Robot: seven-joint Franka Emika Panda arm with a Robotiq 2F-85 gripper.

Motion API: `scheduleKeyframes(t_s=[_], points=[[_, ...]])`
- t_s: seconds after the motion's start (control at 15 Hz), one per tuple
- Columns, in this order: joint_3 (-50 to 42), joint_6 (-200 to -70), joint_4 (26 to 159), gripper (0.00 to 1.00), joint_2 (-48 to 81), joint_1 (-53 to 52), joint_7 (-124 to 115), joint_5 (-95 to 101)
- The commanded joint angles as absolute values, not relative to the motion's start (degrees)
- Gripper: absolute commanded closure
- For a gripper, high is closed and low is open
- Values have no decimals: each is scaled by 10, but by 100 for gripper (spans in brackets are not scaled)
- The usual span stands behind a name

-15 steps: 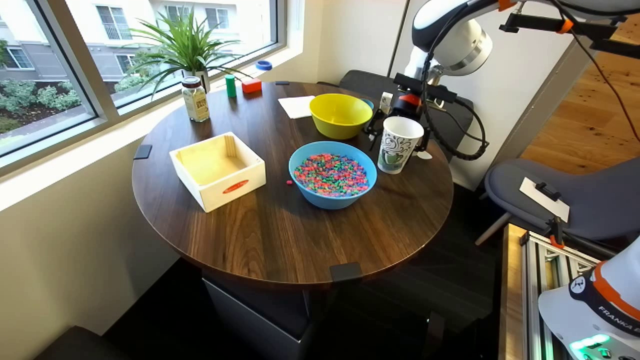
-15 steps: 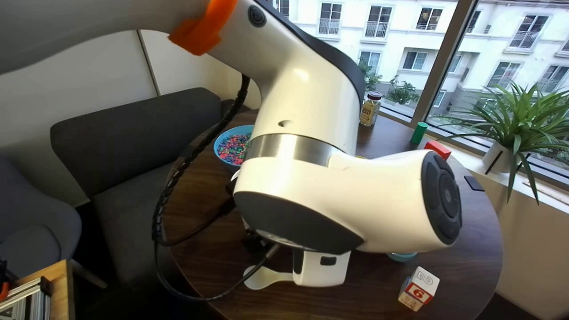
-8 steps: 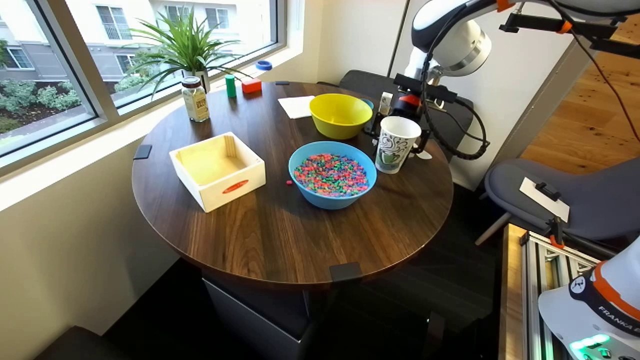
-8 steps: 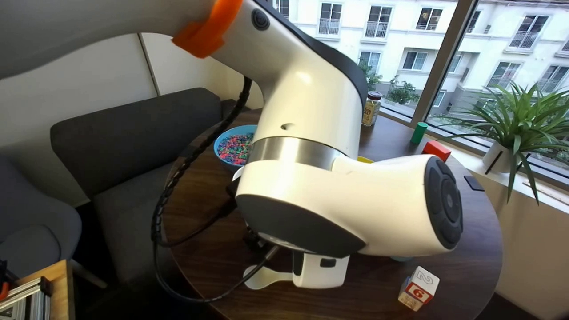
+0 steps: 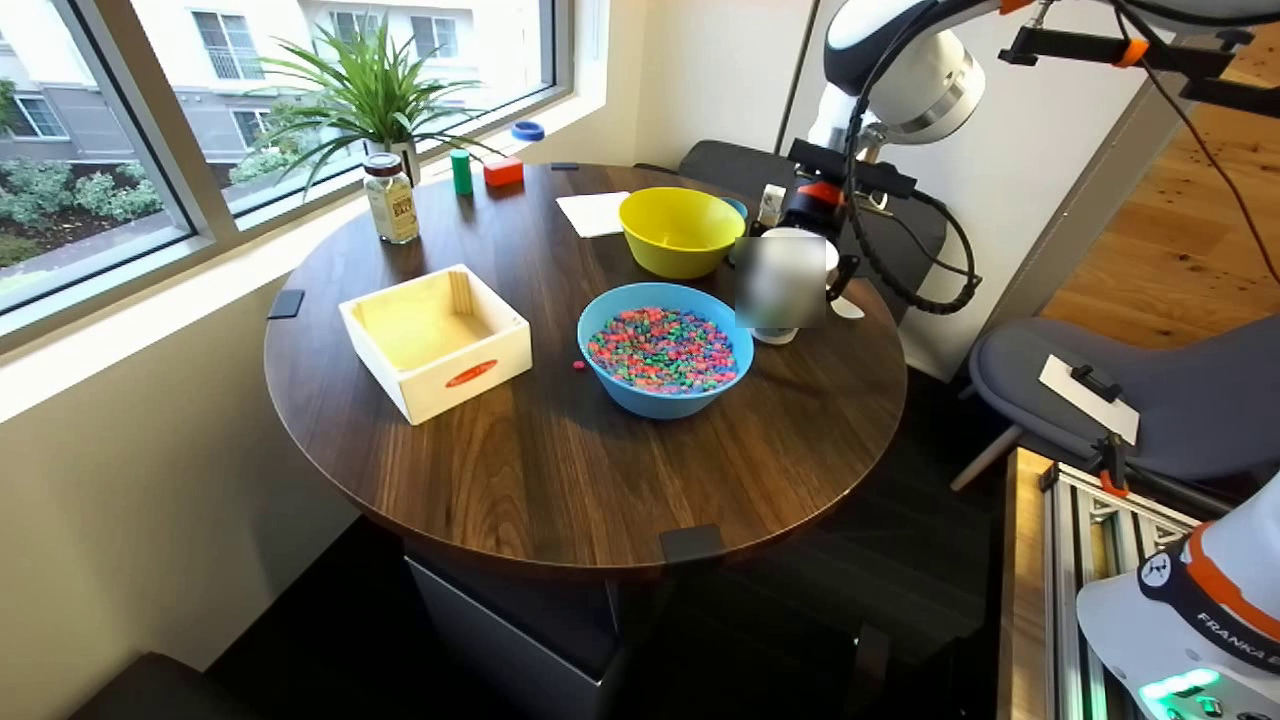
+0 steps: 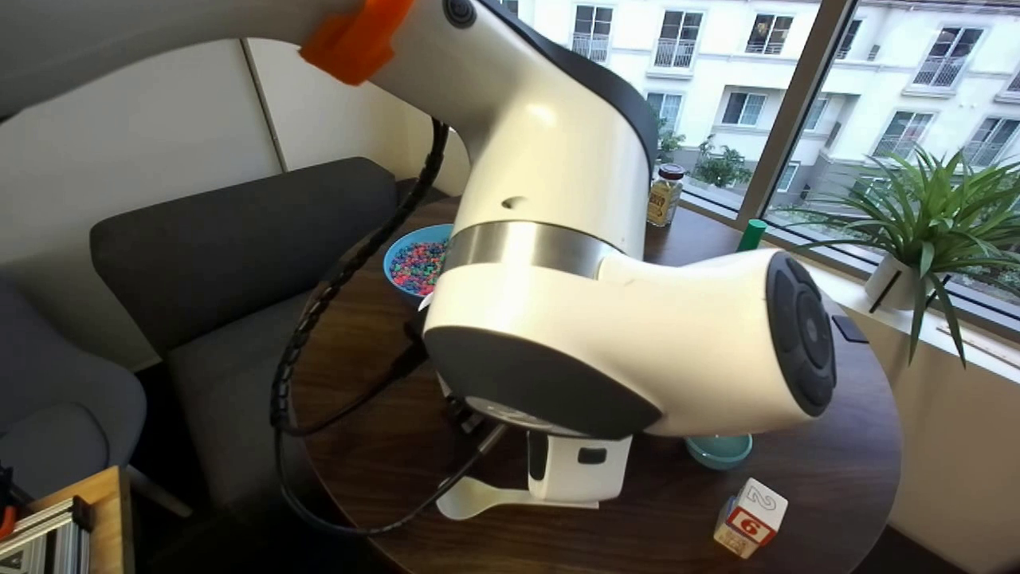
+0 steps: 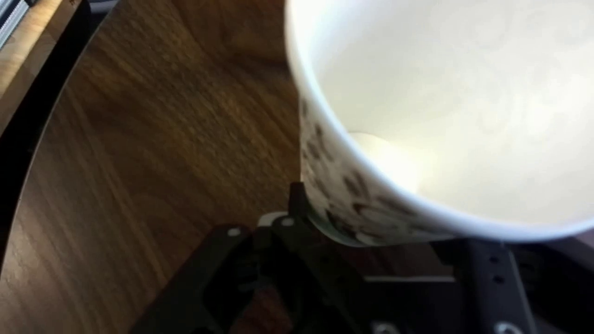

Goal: Use the coffee cup to transfer cereal from the blue bowl to the yellow bowl.

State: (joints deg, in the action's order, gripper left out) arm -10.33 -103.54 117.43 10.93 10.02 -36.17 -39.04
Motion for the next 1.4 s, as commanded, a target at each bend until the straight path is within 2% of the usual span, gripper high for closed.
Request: scheduleKeyframes(t_s=[0.0, 0.8, 1.33], points=[[-104, -1035, 1184, 64, 71, 86, -394, -345], [-34, -1055, 1178, 64, -40, 34, -573, -19], [30, -1151, 1189, 64, -52, 2, -641, 200]])
